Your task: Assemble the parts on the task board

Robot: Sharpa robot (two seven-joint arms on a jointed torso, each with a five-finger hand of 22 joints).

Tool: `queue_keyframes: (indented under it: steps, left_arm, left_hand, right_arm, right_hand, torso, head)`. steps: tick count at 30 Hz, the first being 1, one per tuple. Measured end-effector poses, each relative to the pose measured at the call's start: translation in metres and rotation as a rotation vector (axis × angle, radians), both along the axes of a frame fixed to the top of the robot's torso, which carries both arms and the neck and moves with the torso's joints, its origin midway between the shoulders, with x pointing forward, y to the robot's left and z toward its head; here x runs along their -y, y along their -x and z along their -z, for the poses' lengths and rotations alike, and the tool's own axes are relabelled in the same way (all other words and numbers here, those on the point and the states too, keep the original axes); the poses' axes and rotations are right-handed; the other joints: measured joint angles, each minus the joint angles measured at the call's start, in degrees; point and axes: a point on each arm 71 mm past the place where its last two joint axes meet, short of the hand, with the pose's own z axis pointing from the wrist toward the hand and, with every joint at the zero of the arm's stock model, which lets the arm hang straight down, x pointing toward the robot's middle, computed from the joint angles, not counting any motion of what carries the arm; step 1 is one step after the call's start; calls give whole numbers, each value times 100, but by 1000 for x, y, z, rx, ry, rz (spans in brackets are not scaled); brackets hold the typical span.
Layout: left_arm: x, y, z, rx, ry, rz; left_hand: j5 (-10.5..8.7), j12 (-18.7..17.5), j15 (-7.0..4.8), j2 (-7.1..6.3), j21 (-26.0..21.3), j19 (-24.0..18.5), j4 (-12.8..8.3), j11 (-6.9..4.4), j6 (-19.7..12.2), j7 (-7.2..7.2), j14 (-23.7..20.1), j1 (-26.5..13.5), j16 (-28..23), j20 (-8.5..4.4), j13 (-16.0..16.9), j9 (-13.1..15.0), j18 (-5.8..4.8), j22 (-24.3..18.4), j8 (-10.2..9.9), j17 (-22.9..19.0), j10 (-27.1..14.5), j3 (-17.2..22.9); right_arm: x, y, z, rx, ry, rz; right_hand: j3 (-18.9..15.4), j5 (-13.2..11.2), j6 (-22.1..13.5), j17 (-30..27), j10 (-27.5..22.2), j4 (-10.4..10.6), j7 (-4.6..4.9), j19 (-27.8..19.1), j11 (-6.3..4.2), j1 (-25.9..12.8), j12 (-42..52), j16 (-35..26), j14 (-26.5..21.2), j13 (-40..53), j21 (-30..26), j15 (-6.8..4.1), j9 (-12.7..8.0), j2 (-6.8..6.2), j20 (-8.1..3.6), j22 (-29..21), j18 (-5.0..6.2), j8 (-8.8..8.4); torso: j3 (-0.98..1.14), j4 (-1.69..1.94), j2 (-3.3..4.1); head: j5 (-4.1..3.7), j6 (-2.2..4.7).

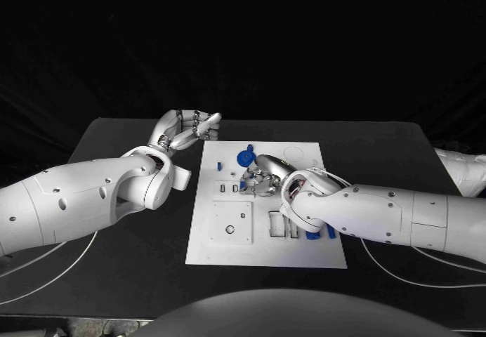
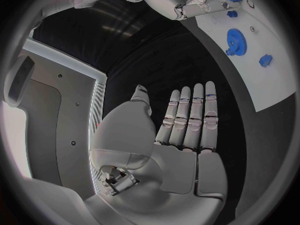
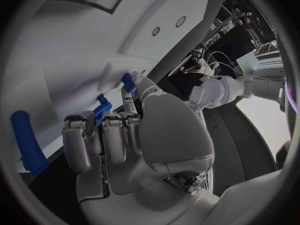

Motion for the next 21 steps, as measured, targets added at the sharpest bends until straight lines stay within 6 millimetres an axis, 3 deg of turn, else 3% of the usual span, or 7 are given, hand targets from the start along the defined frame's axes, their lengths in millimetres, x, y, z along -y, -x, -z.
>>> queue_keyframes:
  steps: [8, 12, 17, 21]
  left_arm:
    - [0, 0, 0, 0, 0, 0]
    - [0, 0, 0, 0, 0, -1]
    - [-1, 0, 0, 0, -1, -2]
    - [-1, 0, 0, 0, 0, -2]
  left_hand:
    - [0, 0, 0, 0, 0, 0, 0, 0, 0, 0, 0, 0, 0, 0, 0, 0, 0, 0, 0, 2, 0, 0]
    - [0, 0, 0, 0, 0, 0, 0, 0, 0, 0, 0, 0, 0, 0, 0, 0, 0, 0, 0, 2, 0, 0]
    - [0, 0, 0, 0, 0, 0, 0, 0, 0, 0, 0, 0, 0, 0, 0, -1, 0, 0, 0, 2, 0, 0]
    - [0, 0, 0, 0, 0, 0, 0, 0, -1, 0, 0, 0, 0, 0, 0, -1, 0, 0, 0, 1, 0, 0]
  right_arm:
    - [-1, 0, 0, -2, 0, -3]
    - [-1, 0, 0, -3, 1, -3]
    - [-1, 1, 1, -7, 3, -6]
    - [-2, 2, 2, -7, 5, -9]
  right_hand:
    - [-1, 1, -1, 0, -1, 0, -1, 0, 1, -1, 0, 0, 0, 0, 0, 0, 1, 0, 0, -1, 0, 0]
    - [-4, 67, -12, -1, -21, 3, -11, 1, 84, -24, 0, 0, 10, 0, 0, 51, 2, -20, 42, -1, 0, -52]
    - [-61, 146, -560, -1, -19, 17, 86, 0, 186, -254, 0, 0, 2, 0, 0, 145, -116, -67, 144, -1, 0, -226]
    - [-76, 146, -622, -1, 0, 32, 111, 0, 205, -288, 0, 0, 11, 0, 0, 154, -151, -139, 144, -2, 0, -226]
  torso:
    - [3, -1, -3]
    - [2, -1, -3]
    - [1, -1, -3]
    - [1, 1, -3]
  head:
    - [-10, 0]
    - [-24, 0]
    - [-28, 0]
    - [-25, 0]
